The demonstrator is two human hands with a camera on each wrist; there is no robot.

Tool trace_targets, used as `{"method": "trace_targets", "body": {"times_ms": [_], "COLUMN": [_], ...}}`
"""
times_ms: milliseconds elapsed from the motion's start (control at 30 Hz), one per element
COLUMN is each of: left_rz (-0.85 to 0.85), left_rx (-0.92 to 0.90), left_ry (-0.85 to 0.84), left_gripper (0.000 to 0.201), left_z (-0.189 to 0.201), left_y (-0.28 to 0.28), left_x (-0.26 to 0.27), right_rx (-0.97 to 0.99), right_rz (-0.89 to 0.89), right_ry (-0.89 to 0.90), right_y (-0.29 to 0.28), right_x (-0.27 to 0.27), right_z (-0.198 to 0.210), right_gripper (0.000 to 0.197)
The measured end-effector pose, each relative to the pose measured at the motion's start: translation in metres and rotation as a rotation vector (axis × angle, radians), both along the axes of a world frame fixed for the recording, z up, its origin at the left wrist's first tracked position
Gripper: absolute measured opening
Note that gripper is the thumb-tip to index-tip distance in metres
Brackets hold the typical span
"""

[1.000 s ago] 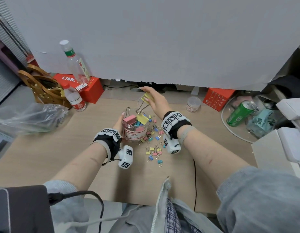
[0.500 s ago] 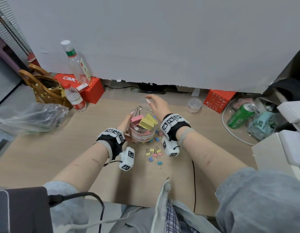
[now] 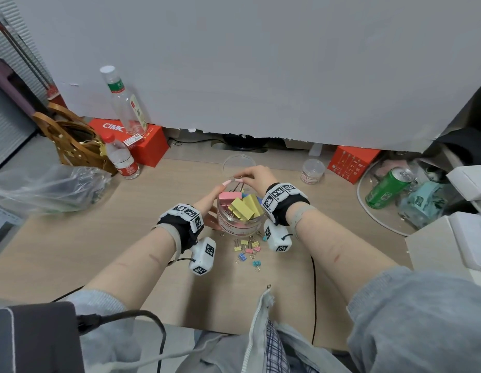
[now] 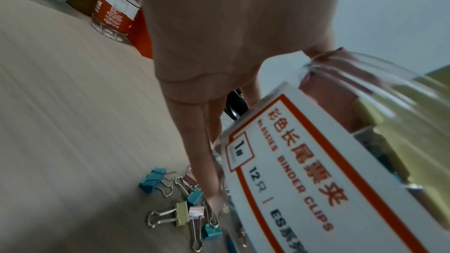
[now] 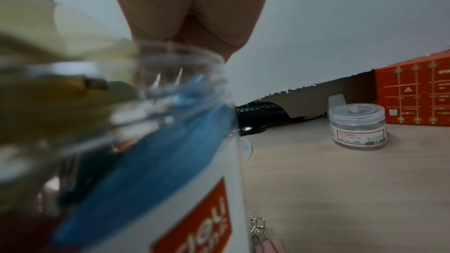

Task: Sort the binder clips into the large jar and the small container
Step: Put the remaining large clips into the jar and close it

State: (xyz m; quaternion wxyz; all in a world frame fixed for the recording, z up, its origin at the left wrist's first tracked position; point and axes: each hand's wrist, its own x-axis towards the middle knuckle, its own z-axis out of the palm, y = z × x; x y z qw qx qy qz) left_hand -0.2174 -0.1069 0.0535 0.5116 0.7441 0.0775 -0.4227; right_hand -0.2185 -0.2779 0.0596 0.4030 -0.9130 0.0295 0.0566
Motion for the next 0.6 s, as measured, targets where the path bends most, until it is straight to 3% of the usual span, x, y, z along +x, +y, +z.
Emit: {"method": "trace_targets", "body": {"times_ms": [267,400,600], "left_rz": [0.105,0.122,0.099], "left_rx": [-0.051,-0.043,-0.03], "left_ry": [0.003,-0.011,-0.03], "left_gripper": [0.058,0.057,0.057], "left_z": [-0.007,-0.011,-0.013], "left_y": [-0.001,-0.001,-0.002], "left_x": [0.004,0.006,0.004], "right_rx": [-0.002,0.131,0.142], "right_rz": [-0.003,-0.036,-0.045], "right_ry": [-0.001,-0.005,-0.027], "right_y": [0.0,0.002,0.003], "right_x": [-0.002,-0.005,-0.005], "right_z": [0.0,0.0,-0.005], "right_gripper": [0.026,0.026,0.022]}}
